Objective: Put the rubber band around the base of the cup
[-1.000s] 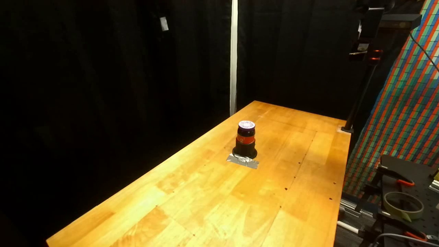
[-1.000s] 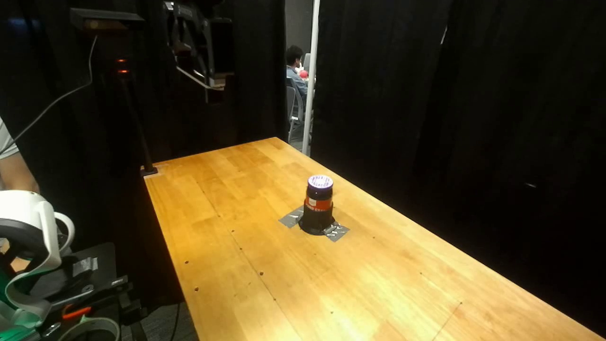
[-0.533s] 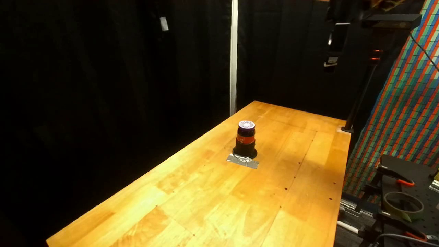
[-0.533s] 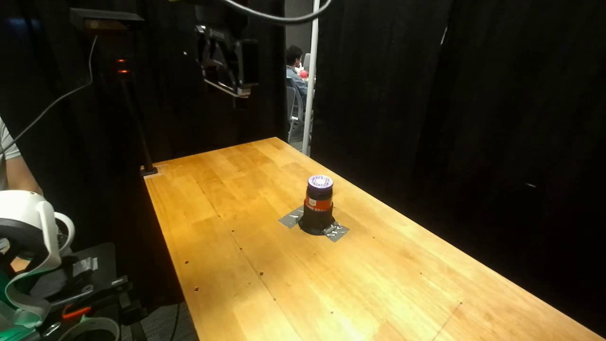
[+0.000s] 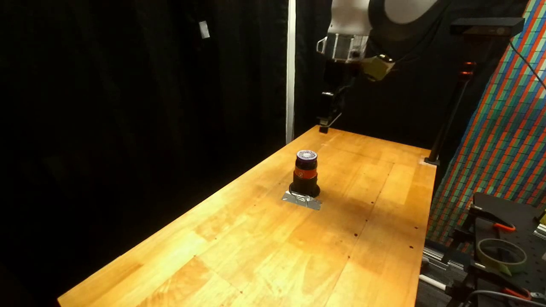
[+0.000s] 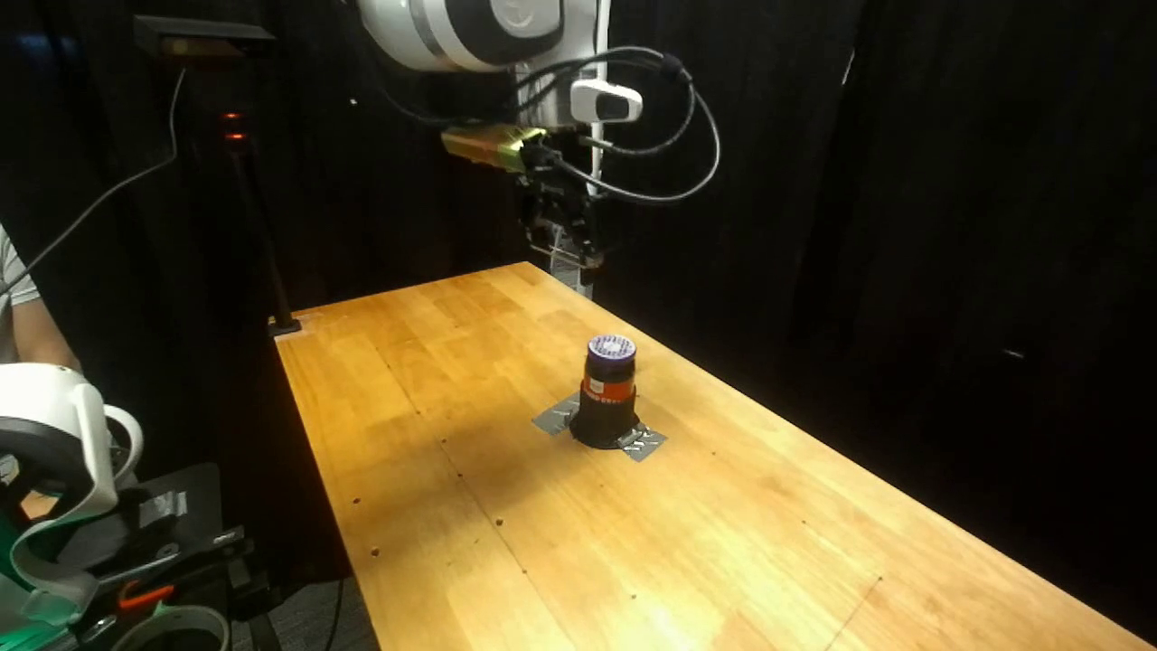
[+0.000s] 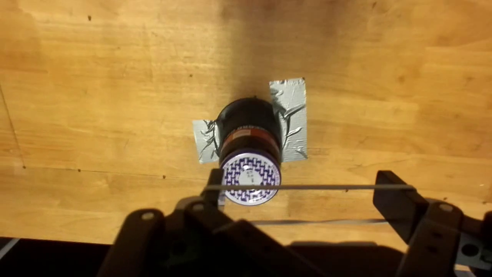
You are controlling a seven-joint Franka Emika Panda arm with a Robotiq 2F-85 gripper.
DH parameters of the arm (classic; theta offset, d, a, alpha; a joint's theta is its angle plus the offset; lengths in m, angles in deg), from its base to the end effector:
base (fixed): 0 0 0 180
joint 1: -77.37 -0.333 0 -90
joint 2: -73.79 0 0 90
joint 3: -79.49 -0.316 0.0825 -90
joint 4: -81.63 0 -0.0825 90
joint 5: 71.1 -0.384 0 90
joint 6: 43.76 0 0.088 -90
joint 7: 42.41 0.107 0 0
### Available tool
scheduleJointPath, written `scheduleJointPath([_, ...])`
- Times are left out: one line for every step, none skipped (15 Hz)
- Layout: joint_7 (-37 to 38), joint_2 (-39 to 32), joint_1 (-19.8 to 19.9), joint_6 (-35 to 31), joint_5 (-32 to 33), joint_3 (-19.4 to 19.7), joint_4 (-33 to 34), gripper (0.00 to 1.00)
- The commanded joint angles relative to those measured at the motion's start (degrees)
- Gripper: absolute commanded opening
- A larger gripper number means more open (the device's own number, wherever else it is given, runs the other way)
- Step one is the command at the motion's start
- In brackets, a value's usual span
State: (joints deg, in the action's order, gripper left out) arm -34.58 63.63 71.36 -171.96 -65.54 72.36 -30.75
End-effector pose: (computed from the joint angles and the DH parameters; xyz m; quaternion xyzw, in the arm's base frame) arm 0.5886 0.1318 0.3955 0.9957 0.0727 0.0546 0.0191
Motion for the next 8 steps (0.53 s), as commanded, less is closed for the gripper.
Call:
scheduleJointPath([5.55,-10.37,-1.76,-3.36,4.72,2.27,9.41,1.00])
scheduleJointPath([6.16,-12.53,-2.00,-4.48,5.11,2.91,10.97,1.00])
scheduleJointPath([6.37,-14.23,-2.28,-5.36,5.03,3.45,12.09,1.00])
scheduleJointPath([6.42,-16.10,-2.47,-6.08,4.94,4.11,13.50,1.00])
scheduleJointPath([6.70,-17.36,-2.83,-6.88,5.14,4.76,14.32,1.00])
scheduleJointPath([6.49,-18.65,-2.94,-7.47,4.88,5.25,15.17,1.00])
scheduleJointPath([5.23,-19.89,-2.55,-7.80,3.88,5.23,16.12,1.00])
scheduleJointPath([5.23,-20.83,-2.67,-8.00,3.84,5.60,16.77,1.00])
